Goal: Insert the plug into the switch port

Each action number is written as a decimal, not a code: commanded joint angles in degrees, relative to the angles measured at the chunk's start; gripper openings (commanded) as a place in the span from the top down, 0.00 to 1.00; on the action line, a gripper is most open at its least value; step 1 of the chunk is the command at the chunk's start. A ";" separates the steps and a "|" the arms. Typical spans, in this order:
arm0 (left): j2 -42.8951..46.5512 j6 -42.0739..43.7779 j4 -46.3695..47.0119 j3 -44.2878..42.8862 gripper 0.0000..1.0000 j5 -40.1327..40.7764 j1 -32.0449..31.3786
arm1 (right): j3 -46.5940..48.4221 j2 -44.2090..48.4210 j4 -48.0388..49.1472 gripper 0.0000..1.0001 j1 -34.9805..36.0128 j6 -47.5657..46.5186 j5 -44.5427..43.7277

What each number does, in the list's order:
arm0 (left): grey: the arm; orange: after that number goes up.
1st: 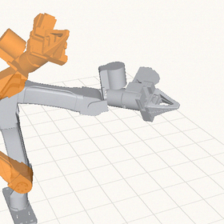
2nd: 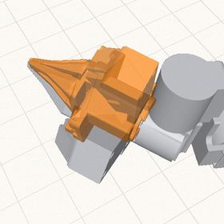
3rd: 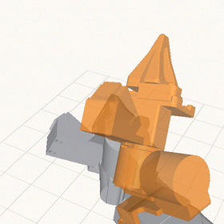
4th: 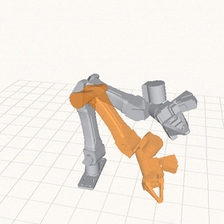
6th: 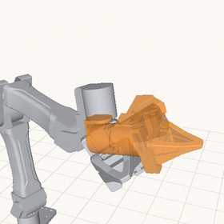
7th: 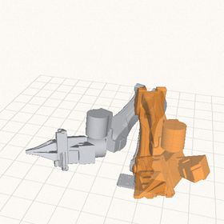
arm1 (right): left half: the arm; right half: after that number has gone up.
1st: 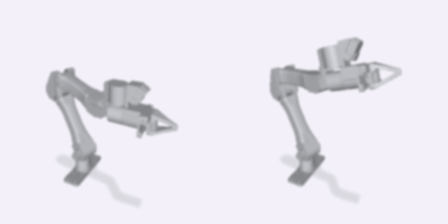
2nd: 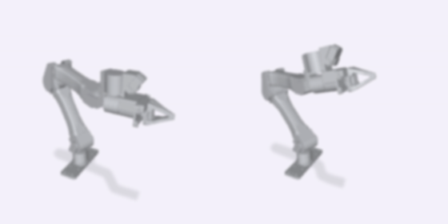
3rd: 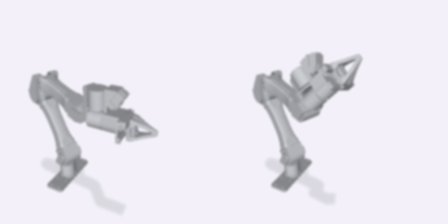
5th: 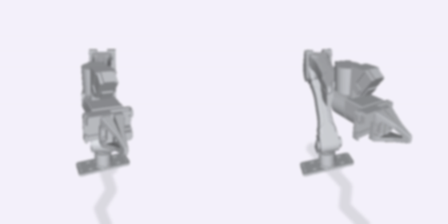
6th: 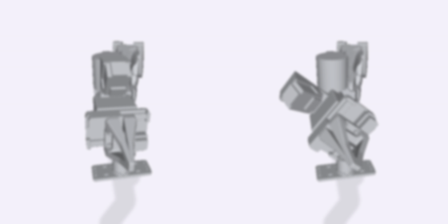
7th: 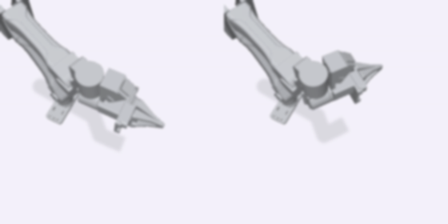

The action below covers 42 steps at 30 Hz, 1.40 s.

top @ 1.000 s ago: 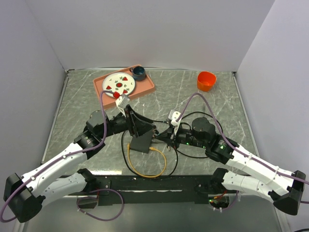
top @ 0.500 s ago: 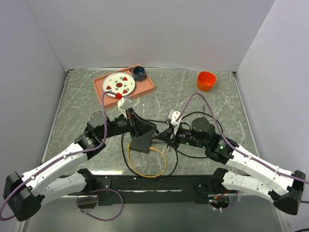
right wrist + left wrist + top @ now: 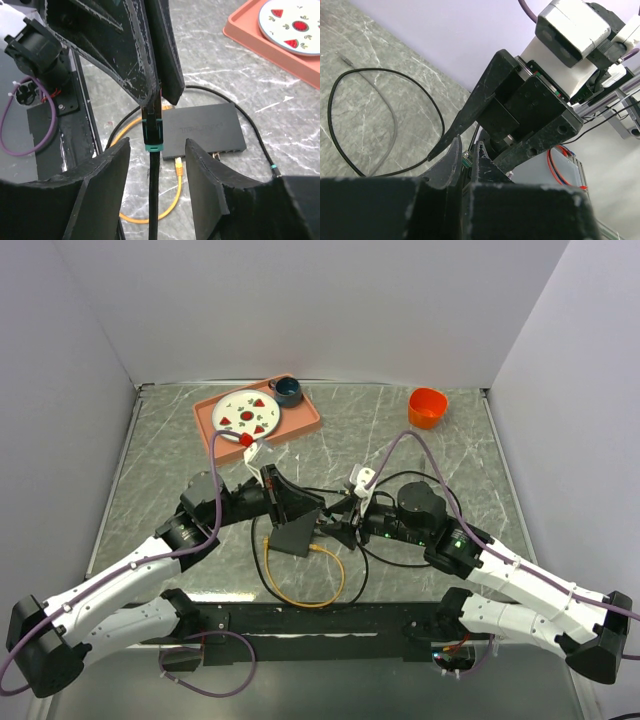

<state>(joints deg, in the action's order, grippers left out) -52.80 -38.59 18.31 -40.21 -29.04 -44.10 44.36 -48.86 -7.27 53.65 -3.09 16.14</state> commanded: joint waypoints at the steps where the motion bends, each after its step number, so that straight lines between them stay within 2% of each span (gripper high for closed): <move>1: 1.47 0.53 1.30 -0.49 0.99 0.73 -0.38 | 3.28 1.49 4.10 0.44 0.32 0.54 0.65; 10: 0.59 1.23 0.59 -0.75 0.99 1.00 -0.55 | 3.02 3.33 5.07 0.50 0.23 1.33 0.65; 11: 0.41 1.23 0.50 -0.75 0.99 1.09 -0.55 | 2.93 3.51 5.24 0.57 0.23 1.51 0.56; 15: 0.32 0.88 0.94 -0.84 0.99 0.47 -0.55 | 3.28 2.72 4.90 0.67 0.32 1.51 -0.06; 16: 0.41 0.97 0.94 -0.84 0.99 0.56 -0.64 | 3.45 2.11 4.81 0.71 0.32 1.51 -0.23; 17: 0.41 0.97 0.86 -0.84 0.99 0.56 -0.64 | 3.63 1.76 4.55 0.84 0.32 1.51 -0.23; 19: 0.50 0.97 0.77 -0.84 0.99 0.56 -0.64 | 3.89 1.05 4.37 0.96 0.23 1.60 -0.15; 21: 0.68 1.06 0.51 -0.84 0.99 0.47 -0.64 | 3.81 0.79 4.45 1.00 0.32 1.51 -0.23; 22: 0.59 1.15 0.42 -0.84 0.95 0.56 -0.55 | 3.63 0.79 4.54 1.00 0.32 1.42 -0.49; 23: 0.76 1.23 0.24 -0.93 0.84 1.00 -0.64 | 3.46 0.87 4.63 1.00 0.23 1.25 -0.76; 24: 0.85 1.58 -0.80 -1.01 0.36 1.78 -0.64 | 3.28 0.96 4.63 1.00 0.32 1.07 -1.11; 25: 0.85 1.93 -1.86 -1.28 0.18 2.83 -0.64 | 3.10 1.13 4.54 1.00 0.32 0.90 -1.55; 27: 1.82 3.25 -5.45 -1.80 0.01 7.91 -0.64 | 3.01 1.22 3.14 1.00 0.23 -0.33 -4.61; 30: 3.31 5.01 -7.93 -1.89 0.04 15.38 -0.55 | 4.15 1.49 -0.11 1.00 -0.12 -1.56 -11.29; 37: 3.14 5.98 -12.24 -0.67 0.04 24.54 0.41 | 8.55 3.78 -5.65 1.00 -2.22 -6.74 -15.96; 41: 1.04 4.75 -11.80 2.58 0.03 25.70 3.13 | 7.50 0.97 -8.20 1.00 -4.25 -8.86 -17.37; 42: 0.42 3.88 -11.19 3.20 0.04 24.91 5.40 | 6.80 -0.43 -8.11 1.00 -4.86 -8.77 -17.81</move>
<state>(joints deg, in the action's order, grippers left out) -50.52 -33.82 6.98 -39.51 -7.09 -42.63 50.78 -46.39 -13.04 50.78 -8.71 2.33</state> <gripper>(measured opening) 0.967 0.090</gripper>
